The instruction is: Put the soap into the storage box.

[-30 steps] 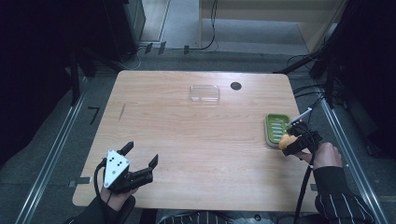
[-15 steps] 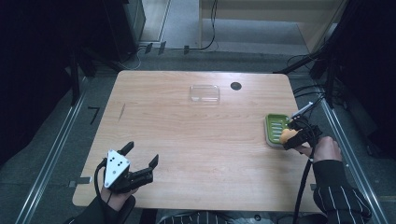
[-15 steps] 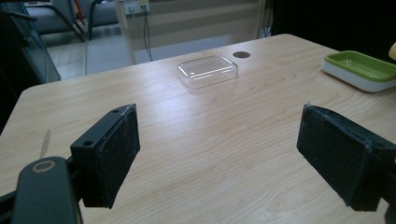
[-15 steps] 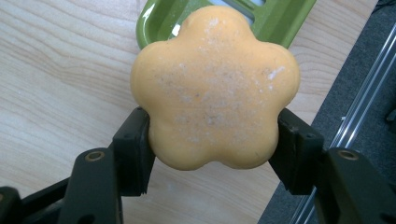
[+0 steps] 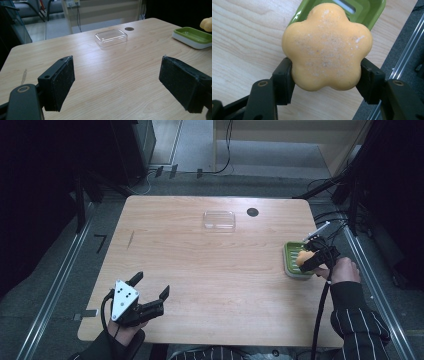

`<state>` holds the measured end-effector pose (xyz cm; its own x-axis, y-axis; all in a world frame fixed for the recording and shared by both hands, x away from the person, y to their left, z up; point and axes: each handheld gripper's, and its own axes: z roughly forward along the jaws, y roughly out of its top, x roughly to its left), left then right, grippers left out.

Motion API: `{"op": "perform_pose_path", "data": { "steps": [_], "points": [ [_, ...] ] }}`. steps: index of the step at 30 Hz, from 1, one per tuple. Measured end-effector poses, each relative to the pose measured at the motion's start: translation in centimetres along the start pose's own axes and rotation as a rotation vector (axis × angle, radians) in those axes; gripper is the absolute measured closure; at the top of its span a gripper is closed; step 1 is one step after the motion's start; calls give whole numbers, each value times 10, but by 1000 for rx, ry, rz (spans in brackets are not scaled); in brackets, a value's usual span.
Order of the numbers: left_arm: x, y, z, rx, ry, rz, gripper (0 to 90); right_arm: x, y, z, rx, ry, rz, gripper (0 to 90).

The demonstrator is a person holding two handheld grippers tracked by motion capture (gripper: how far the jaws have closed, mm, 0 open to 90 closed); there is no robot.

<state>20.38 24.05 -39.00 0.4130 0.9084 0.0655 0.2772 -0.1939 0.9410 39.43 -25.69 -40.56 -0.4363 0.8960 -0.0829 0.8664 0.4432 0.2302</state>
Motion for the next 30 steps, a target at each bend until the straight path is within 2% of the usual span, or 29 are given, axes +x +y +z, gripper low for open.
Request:
{"op": "perform_pose_path", "data": {
  "steps": [8, 22, 30],
  "points": [
    [0, 0, 0, 1, -1, 1, 137, -3, 12, 3, 0, 1, -3, 402],
    [0, 0, 0, -1, 1, -7, 137, -11, 29, 20, 21, 3, -6, 402],
    [1, 0, 0, -2, 1, -10, 137, -10, 35, 29, 44, -15, -24, 402]
  ]
}}
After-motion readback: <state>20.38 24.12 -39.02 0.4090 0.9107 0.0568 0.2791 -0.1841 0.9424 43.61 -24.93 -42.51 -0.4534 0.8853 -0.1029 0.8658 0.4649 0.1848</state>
